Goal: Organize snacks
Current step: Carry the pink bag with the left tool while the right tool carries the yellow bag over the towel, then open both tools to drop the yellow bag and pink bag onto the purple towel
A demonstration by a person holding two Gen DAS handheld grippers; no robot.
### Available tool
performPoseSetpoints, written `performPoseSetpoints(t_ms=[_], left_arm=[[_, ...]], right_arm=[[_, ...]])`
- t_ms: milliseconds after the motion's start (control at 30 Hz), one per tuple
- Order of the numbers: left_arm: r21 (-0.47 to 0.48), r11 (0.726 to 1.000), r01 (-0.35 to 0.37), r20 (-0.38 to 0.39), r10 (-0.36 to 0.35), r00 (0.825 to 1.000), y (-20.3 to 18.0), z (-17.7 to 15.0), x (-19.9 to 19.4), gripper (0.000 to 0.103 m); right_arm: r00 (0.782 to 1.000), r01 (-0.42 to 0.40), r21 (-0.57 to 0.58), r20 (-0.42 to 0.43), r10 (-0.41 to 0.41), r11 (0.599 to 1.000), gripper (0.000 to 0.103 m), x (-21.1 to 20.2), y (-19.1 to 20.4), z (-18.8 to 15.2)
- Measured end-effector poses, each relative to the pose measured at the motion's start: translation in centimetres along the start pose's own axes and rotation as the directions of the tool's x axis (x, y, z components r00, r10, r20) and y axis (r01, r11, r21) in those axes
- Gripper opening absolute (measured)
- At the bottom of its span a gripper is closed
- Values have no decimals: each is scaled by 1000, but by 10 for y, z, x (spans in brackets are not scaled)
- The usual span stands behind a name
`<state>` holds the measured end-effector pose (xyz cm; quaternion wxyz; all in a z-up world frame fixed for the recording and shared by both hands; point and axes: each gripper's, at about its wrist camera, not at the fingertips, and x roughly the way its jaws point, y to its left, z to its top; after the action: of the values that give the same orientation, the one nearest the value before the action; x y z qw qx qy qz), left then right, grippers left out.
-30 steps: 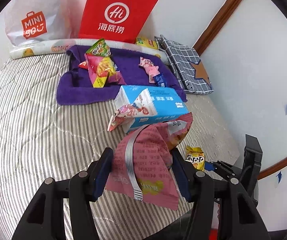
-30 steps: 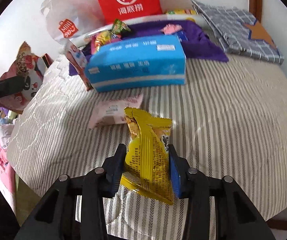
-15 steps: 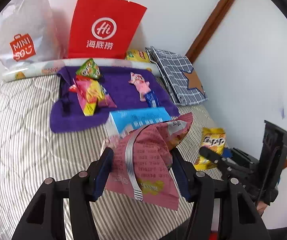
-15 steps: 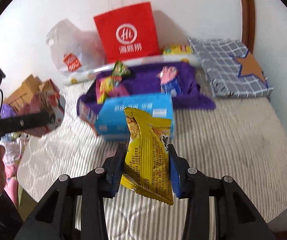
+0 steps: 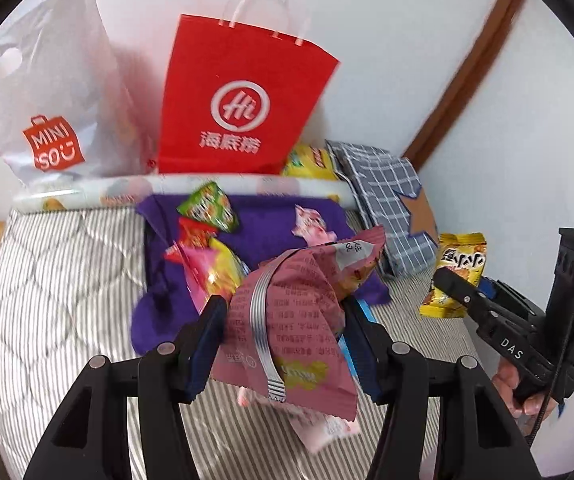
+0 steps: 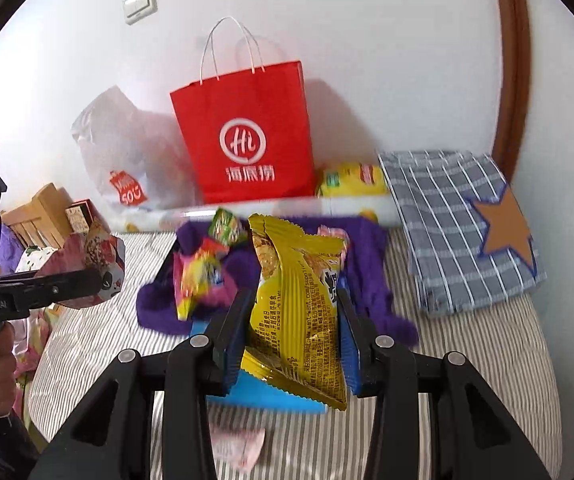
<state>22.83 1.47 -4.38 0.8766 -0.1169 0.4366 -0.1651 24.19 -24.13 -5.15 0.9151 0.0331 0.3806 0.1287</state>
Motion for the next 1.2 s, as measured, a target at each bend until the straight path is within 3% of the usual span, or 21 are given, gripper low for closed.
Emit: performPoseSetpoints(t_ms=[467,600,767,967,1200], left_arm=[[-43,997,-65,-16,64,998,33,69,69,56],[-57,997,-45,-35,43,998,40,82,97,56],[-39,996,-75,-59,73,996,48,86,127,56],[-82,996,-34,-120,24,993,72,82,159,56],[-118,993,-14,-128,-1,992,87,82,164,56]], right_arm=[[1000,-23,-31,-16,23,999,40,96,-3,76],[999,-44,-40,-22,43,998,40,119,0,86],[995,-74,-38,-65,72,997,40,158,-7,80],[987,-82,-71,-143,71,994,40,191,-15,70],[978,-66,-88,-203,47,994,40,211,-25,63]])
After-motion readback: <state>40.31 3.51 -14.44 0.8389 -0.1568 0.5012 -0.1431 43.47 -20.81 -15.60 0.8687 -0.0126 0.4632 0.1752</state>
